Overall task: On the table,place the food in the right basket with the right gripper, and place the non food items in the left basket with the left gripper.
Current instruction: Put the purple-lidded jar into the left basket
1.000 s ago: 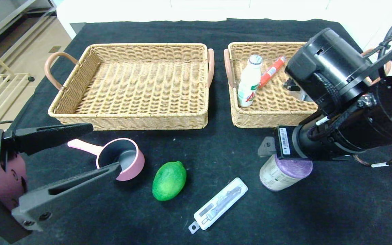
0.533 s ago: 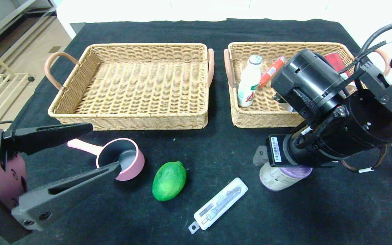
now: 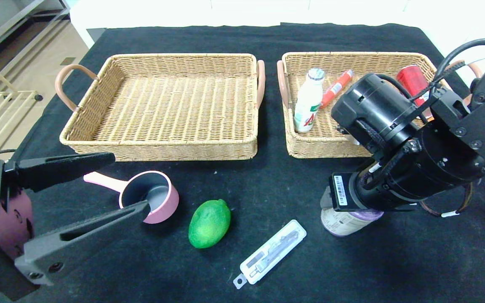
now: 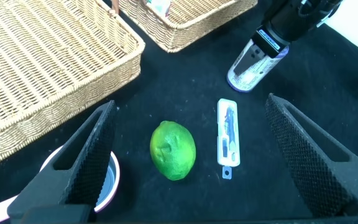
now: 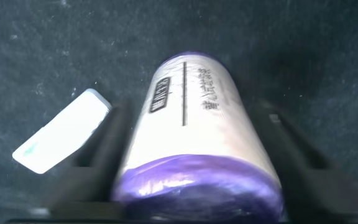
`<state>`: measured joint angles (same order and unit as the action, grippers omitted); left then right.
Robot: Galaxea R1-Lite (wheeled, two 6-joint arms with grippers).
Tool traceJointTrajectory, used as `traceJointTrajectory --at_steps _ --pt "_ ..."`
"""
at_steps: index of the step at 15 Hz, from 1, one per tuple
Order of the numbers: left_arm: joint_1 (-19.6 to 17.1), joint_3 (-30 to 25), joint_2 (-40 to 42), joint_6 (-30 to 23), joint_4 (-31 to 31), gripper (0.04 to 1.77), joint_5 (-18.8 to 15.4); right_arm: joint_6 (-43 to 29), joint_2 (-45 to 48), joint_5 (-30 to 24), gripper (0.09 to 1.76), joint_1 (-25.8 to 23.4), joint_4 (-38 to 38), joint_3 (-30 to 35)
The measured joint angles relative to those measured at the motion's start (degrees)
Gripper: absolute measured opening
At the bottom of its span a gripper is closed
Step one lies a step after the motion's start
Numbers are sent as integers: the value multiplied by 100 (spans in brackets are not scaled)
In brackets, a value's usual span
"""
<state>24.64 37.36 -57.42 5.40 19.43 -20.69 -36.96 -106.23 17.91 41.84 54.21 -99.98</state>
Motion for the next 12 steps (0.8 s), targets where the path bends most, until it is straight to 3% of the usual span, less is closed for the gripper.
traceJointTrajectory --at_steps 1,3,12 --pt "0 0 0 2 -1 172 0 -2 -9 -5 119 -11 -7 -2" --pt "2 -2 -5 2 -4 172 0 -5 -27 -11 109 -39 -9 -5" --pt "5 -38 -38 9 38 172 0 -2 -59 11 106 -41 0 11"
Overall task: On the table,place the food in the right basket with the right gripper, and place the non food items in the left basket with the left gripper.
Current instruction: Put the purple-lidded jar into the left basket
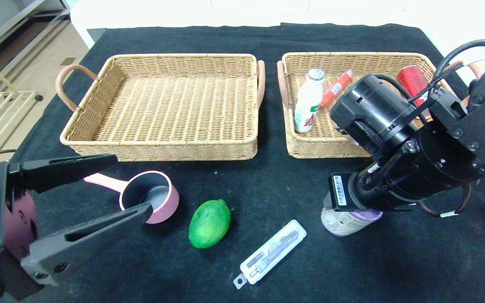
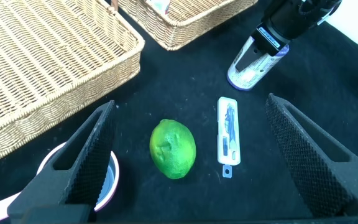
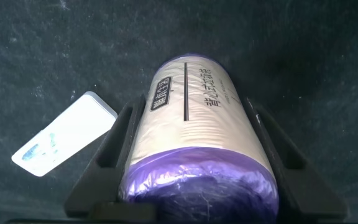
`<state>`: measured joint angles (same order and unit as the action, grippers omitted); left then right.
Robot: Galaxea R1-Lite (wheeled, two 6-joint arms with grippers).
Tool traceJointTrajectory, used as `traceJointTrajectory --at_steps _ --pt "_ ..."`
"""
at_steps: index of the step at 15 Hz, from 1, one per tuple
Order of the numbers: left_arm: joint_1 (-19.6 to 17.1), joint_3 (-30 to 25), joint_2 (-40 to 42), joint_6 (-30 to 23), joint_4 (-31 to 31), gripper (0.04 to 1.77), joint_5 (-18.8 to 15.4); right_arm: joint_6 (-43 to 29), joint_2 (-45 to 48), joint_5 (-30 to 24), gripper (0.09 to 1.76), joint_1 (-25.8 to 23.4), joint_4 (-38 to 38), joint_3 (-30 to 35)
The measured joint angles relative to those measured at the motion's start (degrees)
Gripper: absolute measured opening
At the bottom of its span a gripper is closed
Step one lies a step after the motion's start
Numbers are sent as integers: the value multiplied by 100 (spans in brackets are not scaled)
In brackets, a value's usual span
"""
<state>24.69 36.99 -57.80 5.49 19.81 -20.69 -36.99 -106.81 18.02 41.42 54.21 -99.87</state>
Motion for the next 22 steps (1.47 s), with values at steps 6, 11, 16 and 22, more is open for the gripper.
traceJointTrajectory --at_steps 6,11,16,22 --pt "1 2 -11 2 2 172 0 41 351 67 106 256 -35 -110" --pt "1 2 -48 2 9 172 5 397 485 55 105 491 -1069 -291" --pt "-10 11 -85 2 24 172 10 894 325 -145 105 733 -2571 -313" --pt "-11 16 -110 2 28 172 13 1414 -18 -308 105 874 -4145 -313"
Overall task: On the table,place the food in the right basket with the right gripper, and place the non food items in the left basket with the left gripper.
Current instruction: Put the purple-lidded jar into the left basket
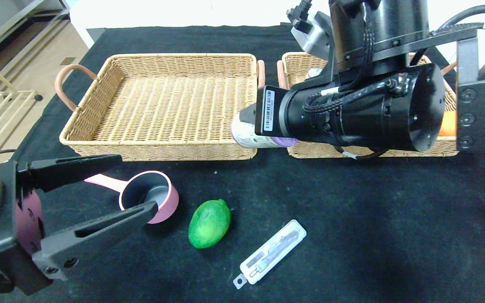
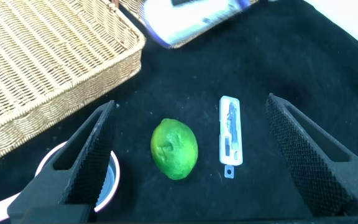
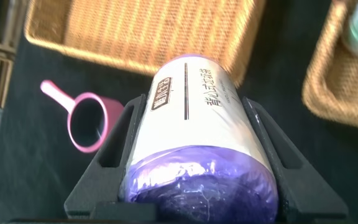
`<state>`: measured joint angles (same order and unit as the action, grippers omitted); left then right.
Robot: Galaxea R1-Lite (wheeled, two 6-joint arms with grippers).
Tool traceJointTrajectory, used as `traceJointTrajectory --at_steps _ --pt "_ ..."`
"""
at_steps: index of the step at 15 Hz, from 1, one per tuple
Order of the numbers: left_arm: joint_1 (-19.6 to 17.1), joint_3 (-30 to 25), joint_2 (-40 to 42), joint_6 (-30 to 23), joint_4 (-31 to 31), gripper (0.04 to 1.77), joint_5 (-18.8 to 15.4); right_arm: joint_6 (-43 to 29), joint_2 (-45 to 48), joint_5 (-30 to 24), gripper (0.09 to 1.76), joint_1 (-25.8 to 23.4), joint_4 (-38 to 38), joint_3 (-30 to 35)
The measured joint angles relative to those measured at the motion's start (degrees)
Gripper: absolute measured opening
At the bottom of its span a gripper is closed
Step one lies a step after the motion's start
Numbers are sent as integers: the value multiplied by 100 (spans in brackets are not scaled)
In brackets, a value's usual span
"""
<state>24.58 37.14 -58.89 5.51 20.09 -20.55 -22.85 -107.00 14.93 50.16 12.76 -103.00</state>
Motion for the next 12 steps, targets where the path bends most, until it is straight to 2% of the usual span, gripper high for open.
traceJointTrajectory --at_steps 6,9,12 --pt "4 0 16 7 0 172 -2 800 -417 24 105 112 -1286 -9" --pt "4 1 33 9 0 172 -2 1061 -697 28 105 82 -1568 -141" --pt "4 4 33 9 -9 172 -4 1103 -1001 121 105 28 -1657 -579"
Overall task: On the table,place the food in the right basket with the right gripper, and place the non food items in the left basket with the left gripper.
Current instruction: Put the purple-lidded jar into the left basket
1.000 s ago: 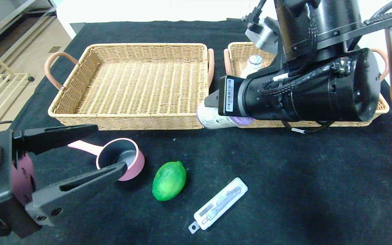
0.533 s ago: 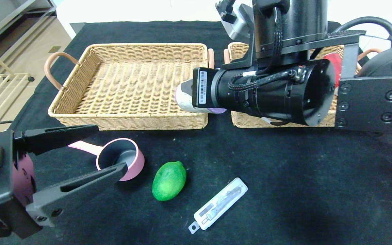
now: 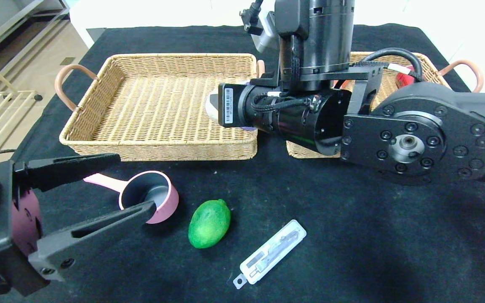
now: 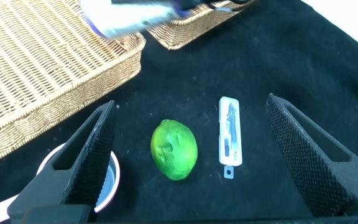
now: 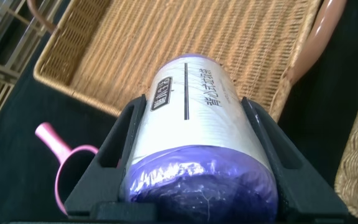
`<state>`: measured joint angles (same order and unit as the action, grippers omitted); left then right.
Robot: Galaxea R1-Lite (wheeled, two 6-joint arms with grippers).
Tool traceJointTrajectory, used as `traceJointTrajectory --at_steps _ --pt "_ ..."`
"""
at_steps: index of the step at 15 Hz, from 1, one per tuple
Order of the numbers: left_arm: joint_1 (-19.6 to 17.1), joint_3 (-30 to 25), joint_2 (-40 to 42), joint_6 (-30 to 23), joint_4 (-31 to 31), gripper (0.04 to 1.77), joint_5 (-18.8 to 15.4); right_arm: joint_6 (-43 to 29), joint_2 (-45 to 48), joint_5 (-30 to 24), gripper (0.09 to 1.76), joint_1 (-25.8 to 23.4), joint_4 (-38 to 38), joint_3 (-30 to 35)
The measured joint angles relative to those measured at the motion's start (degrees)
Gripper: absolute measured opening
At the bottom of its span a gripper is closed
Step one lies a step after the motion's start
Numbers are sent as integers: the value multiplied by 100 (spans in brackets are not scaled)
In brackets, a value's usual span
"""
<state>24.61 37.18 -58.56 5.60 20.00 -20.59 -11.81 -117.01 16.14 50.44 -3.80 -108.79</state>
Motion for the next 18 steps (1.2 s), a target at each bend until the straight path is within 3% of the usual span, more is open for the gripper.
traceJointTrajectory --at_steps 4,13,18 --pt "7 -9 -6 7 0 172 -2 388 -394 76 105 -54 -435 -394" --pt "9 -6 -6 10 2 172 -5 547 -700 169 105 -73 -700 -414" --pt "9 -9 -9 10 0 172 -5 551 -703 166 135 -54 -716 -405"
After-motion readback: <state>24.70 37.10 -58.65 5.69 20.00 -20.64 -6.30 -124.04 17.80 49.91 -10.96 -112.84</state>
